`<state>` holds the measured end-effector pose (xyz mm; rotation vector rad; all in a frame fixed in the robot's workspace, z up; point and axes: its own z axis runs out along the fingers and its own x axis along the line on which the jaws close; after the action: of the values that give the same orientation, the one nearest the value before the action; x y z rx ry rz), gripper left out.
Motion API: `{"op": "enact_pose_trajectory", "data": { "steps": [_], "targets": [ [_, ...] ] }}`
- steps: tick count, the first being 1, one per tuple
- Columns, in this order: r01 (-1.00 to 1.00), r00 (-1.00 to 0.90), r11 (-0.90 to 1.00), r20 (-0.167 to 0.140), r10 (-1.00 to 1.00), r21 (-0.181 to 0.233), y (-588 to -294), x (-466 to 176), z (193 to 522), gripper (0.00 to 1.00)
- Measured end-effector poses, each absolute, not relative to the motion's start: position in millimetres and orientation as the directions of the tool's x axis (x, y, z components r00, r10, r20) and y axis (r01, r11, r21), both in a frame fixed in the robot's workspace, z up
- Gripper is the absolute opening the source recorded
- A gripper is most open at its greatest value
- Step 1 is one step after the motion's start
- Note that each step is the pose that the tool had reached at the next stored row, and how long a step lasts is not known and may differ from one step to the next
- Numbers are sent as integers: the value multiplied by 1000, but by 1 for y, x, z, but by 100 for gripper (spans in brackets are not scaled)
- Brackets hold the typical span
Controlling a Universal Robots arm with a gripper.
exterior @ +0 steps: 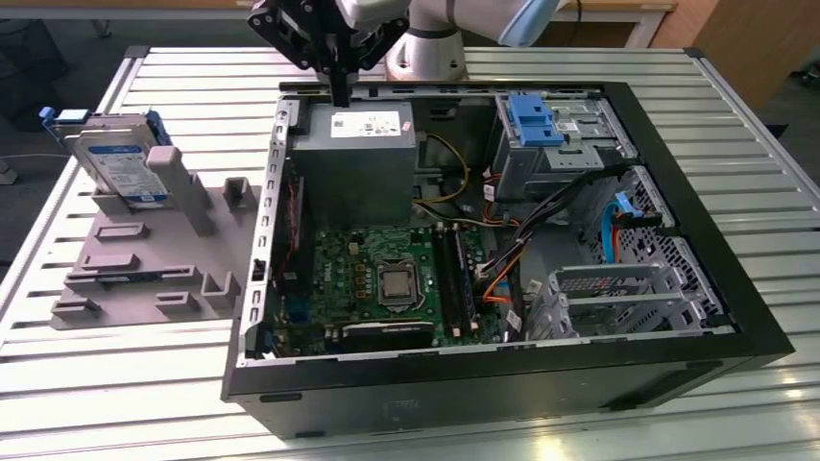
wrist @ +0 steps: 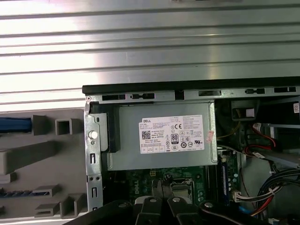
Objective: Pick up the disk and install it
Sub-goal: 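Reach for the disk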
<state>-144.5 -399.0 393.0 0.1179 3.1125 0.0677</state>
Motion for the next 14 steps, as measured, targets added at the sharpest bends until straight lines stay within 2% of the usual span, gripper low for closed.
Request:
{"op": "enact_pose_trajectory", "data": {
  "steps": [14],
  "targets": [
    [75,-997,996,-24,76,44,-399,-151,393,11]
  ]
}}
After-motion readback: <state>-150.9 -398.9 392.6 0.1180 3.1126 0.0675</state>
